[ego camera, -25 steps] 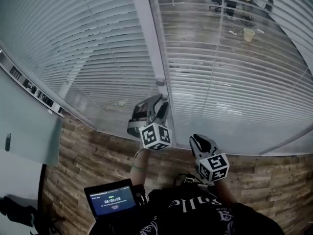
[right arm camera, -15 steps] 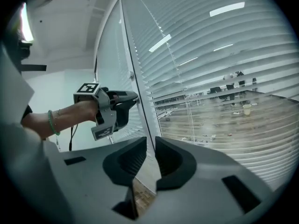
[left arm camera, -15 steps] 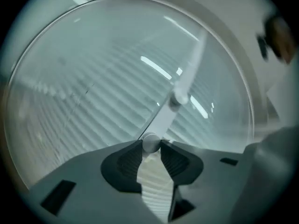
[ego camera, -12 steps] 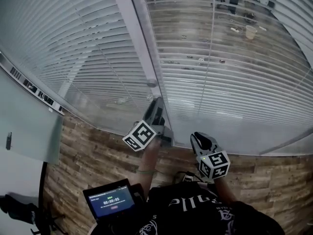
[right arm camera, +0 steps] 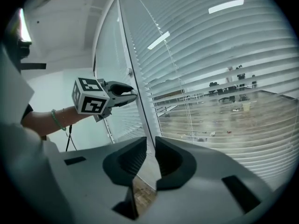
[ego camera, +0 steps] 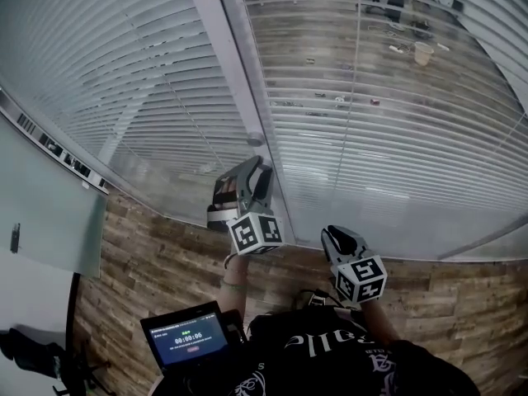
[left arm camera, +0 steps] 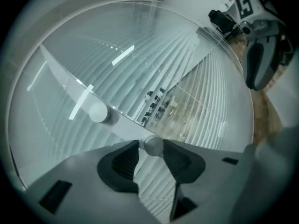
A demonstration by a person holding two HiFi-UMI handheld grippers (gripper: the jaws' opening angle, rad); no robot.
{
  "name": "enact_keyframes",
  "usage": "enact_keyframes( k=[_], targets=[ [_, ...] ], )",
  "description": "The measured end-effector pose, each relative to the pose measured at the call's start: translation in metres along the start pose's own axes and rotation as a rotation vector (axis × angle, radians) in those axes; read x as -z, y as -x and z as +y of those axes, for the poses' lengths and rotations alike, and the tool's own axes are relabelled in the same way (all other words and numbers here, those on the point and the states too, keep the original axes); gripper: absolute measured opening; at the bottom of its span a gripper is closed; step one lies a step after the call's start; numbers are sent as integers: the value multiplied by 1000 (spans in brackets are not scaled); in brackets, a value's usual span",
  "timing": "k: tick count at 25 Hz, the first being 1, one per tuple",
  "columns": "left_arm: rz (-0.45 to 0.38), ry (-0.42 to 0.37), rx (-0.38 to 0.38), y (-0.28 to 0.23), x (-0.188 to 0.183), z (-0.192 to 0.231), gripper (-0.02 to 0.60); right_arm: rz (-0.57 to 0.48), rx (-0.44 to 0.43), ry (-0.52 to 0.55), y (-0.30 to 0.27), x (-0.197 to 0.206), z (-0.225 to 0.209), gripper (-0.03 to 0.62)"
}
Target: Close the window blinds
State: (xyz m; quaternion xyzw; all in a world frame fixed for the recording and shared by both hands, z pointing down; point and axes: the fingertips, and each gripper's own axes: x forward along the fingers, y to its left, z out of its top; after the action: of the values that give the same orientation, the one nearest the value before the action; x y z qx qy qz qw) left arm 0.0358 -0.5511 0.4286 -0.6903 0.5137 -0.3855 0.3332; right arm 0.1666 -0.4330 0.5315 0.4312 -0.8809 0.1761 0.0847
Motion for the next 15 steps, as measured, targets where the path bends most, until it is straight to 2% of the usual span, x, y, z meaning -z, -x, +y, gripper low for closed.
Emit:
enact_keyframes(
  k=[1,2,3,4,7,8,9,10,11,12,13,14,15],
  targets=[
    [-7,10,8,-1,1,-1,161,1,4,-2,0,0,-1,67],
    [-22,74,17,-2,3,-3,157,2,9,-4,0,2,-2,67],
    [-45,206,29,-3,4,-5,127,5,15,-6,0,4,-4,67],
    [-78,404,42,-4,6,-6,127,7,19,-9,0,7,-6,67],
    [-209,1179,92,-2,8,0,126,7,29,-19,-1,9,-8,67],
    [-249,1398,103,-2,9,5,126,4,30,-22,0,7,-8,67],
    [-280,1564,110,-2,9,8,126,2,32,-25,1,4,-8,67],
    [-300,1661,111,-2,10,11,126,1,35,-27,2,3,-8,67],
    [-303,1676,108,-1,9,12,126,2,37,-28,3,2,-8,67],
    [-289,1601,103,-1,8,11,126,4,39,-28,4,3,-9,67],
    [-253,1441,97,-1,7,9,126,6,42,-29,5,4,-9,67],
    [-198,1214,88,-1,7,4,126,9,45,-30,6,6,-10,67],
    [-132,945,74,-1,9,-2,130,12,47,-31,7,7,-11,67]
  ],
)
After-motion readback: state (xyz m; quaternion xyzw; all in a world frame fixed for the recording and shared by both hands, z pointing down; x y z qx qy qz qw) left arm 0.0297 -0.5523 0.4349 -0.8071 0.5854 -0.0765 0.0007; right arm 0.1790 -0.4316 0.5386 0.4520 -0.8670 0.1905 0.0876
